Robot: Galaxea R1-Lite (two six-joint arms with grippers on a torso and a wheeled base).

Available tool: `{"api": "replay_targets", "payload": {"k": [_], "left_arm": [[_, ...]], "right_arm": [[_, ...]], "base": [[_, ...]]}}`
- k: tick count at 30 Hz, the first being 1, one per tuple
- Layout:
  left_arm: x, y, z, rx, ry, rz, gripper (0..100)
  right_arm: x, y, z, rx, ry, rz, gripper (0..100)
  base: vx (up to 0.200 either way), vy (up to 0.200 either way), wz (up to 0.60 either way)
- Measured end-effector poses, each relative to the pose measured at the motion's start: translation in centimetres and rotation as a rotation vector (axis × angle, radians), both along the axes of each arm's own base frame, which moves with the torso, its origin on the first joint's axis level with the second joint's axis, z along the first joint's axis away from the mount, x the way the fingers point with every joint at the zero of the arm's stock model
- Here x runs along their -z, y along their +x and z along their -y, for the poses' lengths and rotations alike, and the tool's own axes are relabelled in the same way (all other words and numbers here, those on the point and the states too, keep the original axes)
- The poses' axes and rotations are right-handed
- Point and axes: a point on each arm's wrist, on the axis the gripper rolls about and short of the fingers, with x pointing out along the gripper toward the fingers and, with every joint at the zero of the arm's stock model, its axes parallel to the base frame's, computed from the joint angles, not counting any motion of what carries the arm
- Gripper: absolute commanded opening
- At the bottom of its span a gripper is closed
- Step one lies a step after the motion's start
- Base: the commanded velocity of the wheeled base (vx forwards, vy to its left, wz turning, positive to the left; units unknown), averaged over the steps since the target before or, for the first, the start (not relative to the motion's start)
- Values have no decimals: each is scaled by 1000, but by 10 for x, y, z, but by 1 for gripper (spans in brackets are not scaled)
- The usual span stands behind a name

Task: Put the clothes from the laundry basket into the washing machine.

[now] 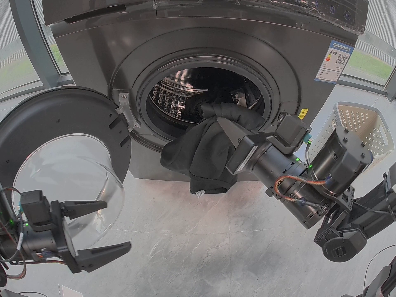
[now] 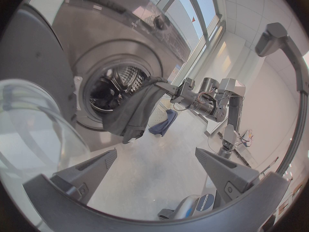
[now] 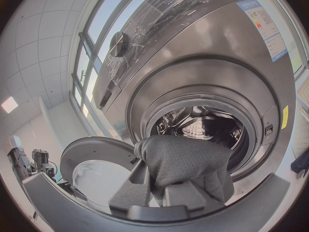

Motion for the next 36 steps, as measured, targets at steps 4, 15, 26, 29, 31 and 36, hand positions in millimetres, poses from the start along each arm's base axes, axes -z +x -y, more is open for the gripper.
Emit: {"api": "replay_targets", "payload": {"k": [4,15,26,29,31,36], "left_arm": [[5,23,21,37,0,-54,100],[21,72,57,57,-47,-103,100],[44,105,80,71,-49,-125,100],[48,113,87,76,-54,-117,100],[51,119,91,78,-58,-112,100],[61,133,100,78,-58,-111,100]], "right_arm": [[1,3,-2,5,1,-3,0],[-3,7,-4,12,42,11,0],[-2,7,-5,10,45,7,0],[-1,6,-5,9,42,5,0],[-1,6,-6,6,42,5,0],[0,4,-7,2,40,3,0]], "base": [[0,0,0],[0,0,0],[0,0,0],[0,0,0],[0,0,0],[0,0,0]]}}
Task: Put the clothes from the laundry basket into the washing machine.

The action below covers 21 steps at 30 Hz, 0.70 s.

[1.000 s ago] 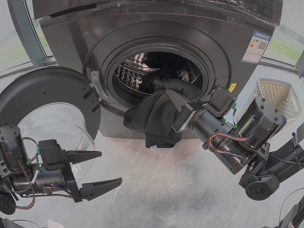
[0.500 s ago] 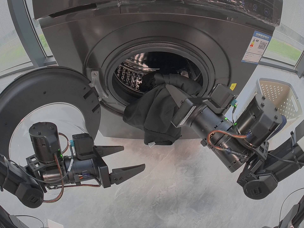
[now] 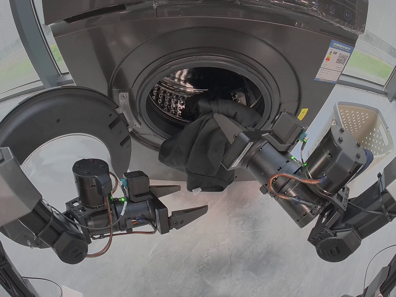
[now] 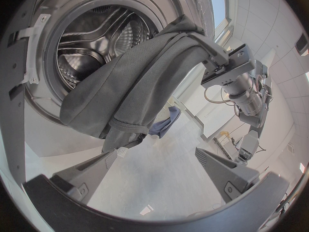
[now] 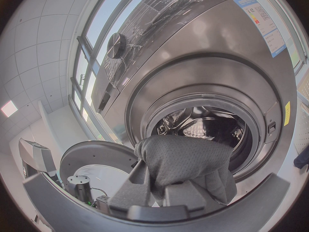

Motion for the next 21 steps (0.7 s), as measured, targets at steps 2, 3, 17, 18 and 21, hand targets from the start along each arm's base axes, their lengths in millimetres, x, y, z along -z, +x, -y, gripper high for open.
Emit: {"api": "replay_targets", "payload": {"k": [2,3,17,18,21], "left_arm": [[3,5,3,-1,-1,2,100],[4,7,4,-2,0,2,100],[16,37,12,-46,2,8,100],[17,38,12,-49,2,9,100],[19,44,14,-63,1,18,100]], "right_arm": [[0,0,0,-1,-1,-1,0],[0,0,0,-2,0,-1,0],[1,-2,-1,-7,-2,-1,0],[0,-3,-1,-8,-1,-1,0],[0,-3,-1,-8,-1,0,0]], "base": [[0,0,0],[0,0,0],[0,0,0],[0,0,0],[0,0,0]]}}
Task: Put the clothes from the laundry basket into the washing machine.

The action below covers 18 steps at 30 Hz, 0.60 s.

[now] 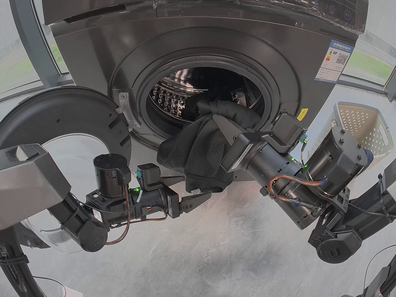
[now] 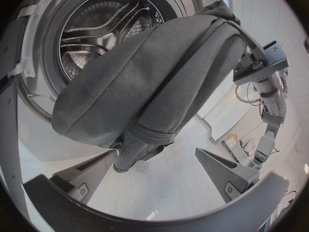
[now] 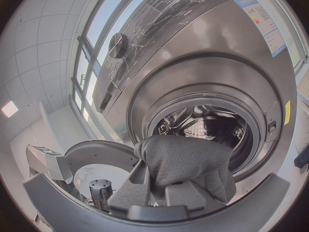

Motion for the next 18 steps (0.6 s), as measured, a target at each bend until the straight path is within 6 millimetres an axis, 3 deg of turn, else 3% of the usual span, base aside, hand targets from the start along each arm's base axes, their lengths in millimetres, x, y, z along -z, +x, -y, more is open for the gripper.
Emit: {"api": "replay_targets", "payload": {"k": [8,18], "left_arm": [[6,5,7,6,3,-2,100],[4,-11,22,65,-12,-25,100]], "right_arm": [[0,0,0,-1,2,2,0],[-1,1,1,4,6,5,0]], "base": [[0,0,0],[0,0,0]]}}
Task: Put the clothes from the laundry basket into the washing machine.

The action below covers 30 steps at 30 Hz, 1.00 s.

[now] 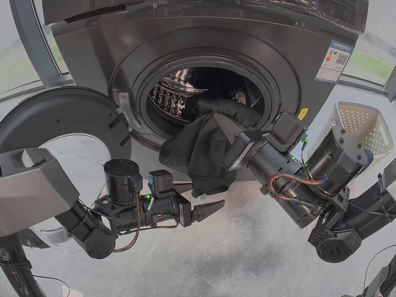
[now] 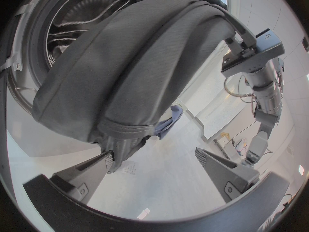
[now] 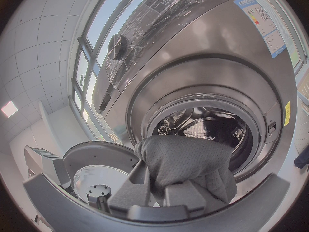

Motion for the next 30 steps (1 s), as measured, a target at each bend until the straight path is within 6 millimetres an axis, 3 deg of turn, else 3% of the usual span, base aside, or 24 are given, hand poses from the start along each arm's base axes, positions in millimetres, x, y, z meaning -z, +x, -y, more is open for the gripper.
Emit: {"api": "replay_targets", "payload": {"k": [7,22,29,30], "left_arm": [[-6,-9,9,24,-23,-5,100],[5,27,6,-122,-35,47,100],[3,30,11,-118,-47,58,100],[3,29,12,-115,-48,59,0]], "right_arm": [[0,0,-1,0,1,0,0],[1,-1,-2,-6,-1,-2,0],[2,-1,-2,-6,-3,-2,0],[2,-1,-2,-6,-3,-3,0]], "base": [[0,0,0],[0,0,0],[0,0,0],[0,0,0]]}}
